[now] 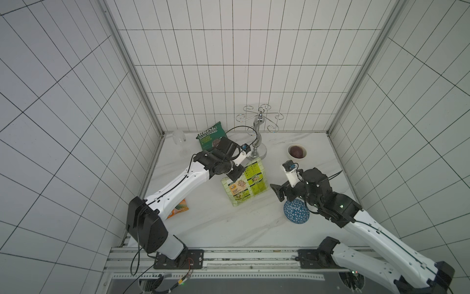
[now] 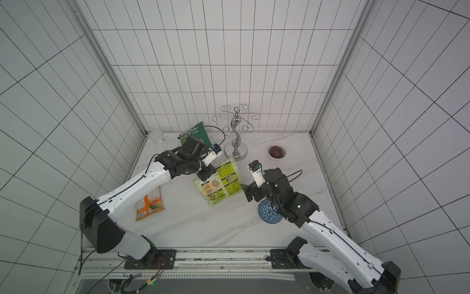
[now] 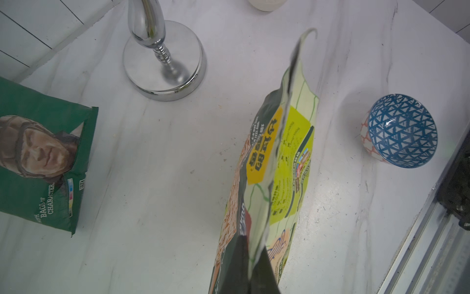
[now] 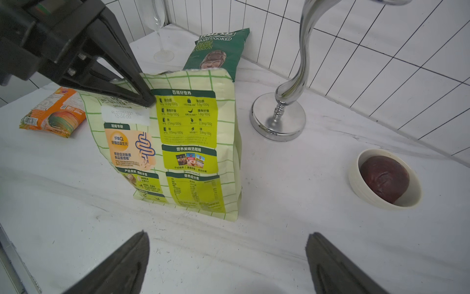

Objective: Pour the oats into the breakfast bowl
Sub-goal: Move the oats bag to the center of the board.

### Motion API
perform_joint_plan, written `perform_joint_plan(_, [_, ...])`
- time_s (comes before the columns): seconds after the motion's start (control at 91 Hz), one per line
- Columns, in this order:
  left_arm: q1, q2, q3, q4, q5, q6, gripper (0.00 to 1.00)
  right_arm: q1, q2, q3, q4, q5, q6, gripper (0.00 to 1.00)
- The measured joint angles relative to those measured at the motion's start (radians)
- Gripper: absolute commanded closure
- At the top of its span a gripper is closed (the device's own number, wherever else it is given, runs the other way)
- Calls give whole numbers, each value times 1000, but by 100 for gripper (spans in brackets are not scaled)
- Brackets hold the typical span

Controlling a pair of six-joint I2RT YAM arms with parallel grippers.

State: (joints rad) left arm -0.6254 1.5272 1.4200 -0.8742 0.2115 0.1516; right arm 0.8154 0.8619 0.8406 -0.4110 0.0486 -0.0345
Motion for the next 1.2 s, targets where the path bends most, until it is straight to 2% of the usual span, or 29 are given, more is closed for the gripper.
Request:
perform_joint_plan(0.077, [-2, -5, 0, 27, 6, -36, 51, 5, 8, 6, -7, -3, -18, 1])
perform_joint_plan(0.088, [-4, -8, 0, 34, 6, -38, 51, 6, 10, 8, -9, -4, -21, 1])
perform_joint_plan(0.176, [-15, -31, -3, 61, -6, -85, 31, 15, 33, 27, -25, -8, -42, 1])
perform_joint_plan(0.308, [-54, -122, -47, 107, -53, -139, 21, 34, 73, 73, -64, -25, -92, 1])
perform_joint_plan(0.418, [-65, -293, -156, 182, -156, -237, 13, 50, 116, 127, -89, -53, -166, 1])
perform_joint_plan(0.594, [-59, -650, -421, 351, -332, -439, 8, 71, 226, 223, -143, -113, -332, 1])
perform_joint_plan(0.649, [-59, -738, -497, 389, -375, -504, 8, 77, 279, 259, -162, -122, -381, 0])
perform_joint_plan(0.726, [-59, -824, -582, 418, -418, -578, 8, 79, 364, 316, -185, -131, -436, 4])
perform_joint_plan(0.912, [-59, -892, -694, 414, -466, -696, 8, 82, 541, 443, -224, -129, -536, 10])
perform_joint_plan(1.11, [-59, -926, -742, 398, -480, -766, 8, 82, 631, 507, -246, -135, -592, 16])
perform_joint_plan(1.198, [-59, -939, -762, 399, -482, -784, 8, 85, 667, 534, -261, -138, -611, 26])
